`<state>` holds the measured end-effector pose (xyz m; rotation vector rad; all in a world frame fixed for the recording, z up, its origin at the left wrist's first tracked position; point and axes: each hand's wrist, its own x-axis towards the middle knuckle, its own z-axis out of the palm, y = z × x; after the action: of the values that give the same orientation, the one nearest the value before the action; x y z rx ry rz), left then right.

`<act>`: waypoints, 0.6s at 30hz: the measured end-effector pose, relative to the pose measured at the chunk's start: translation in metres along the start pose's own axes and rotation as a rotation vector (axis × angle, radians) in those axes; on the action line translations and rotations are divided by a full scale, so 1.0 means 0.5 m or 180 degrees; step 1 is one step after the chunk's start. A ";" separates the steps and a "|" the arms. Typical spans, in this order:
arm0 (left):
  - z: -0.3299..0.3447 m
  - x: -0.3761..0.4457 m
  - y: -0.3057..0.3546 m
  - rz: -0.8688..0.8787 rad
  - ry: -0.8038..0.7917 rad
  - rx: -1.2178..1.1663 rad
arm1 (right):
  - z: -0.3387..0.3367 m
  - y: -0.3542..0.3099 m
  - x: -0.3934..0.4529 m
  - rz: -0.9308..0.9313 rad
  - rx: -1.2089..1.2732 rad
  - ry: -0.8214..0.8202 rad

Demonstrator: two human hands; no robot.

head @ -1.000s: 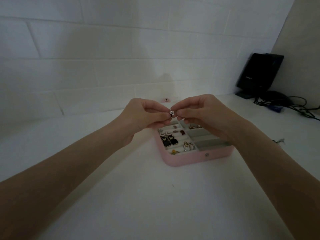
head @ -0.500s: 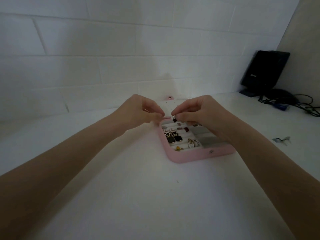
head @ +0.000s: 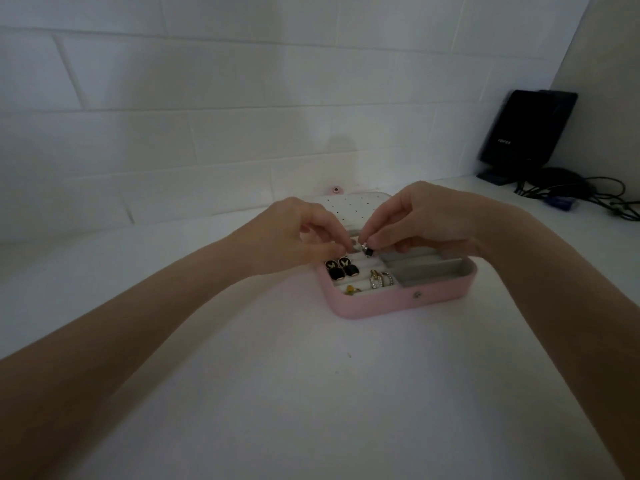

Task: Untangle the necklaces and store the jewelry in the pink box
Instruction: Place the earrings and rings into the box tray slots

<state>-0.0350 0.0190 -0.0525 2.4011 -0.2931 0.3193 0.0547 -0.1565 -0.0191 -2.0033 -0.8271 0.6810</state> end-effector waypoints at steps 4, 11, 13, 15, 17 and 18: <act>0.002 -0.009 0.002 0.0008 -0.0205 0.0025 | 0.008 -0.021 -0.008 0.0085 -0.0178 -0.0255; -0.006 -0.007 0.007 -0.0038 -0.0138 -0.0296 | 0.010 -0.028 -0.009 0.0233 -0.0698 0.0010; 0.000 -0.007 0.004 0.0009 -0.0170 -0.0242 | 0.016 -0.026 -0.009 0.0277 -0.0694 0.0000; 0.004 -0.005 0.001 0.0041 -0.0145 -0.0250 | 0.021 -0.025 -0.008 0.0290 -0.0736 -0.0004; 0.007 -0.005 0.000 0.0078 -0.0119 -0.0198 | 0.023 -0.024 -0.004 0.0283 -0.0676 -0.0016; 0.008 -0.006 0.000 0.0084 -0.0107 -0.0161 | 0.022 -0.024 -0.004 0.0284 -0.0596 -0.0038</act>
<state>-0.0371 0.0165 -0.0564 2.3564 -0.3445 0.2805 0.0419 -0.1472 -0.0142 -2.2175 -0.8386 0.6879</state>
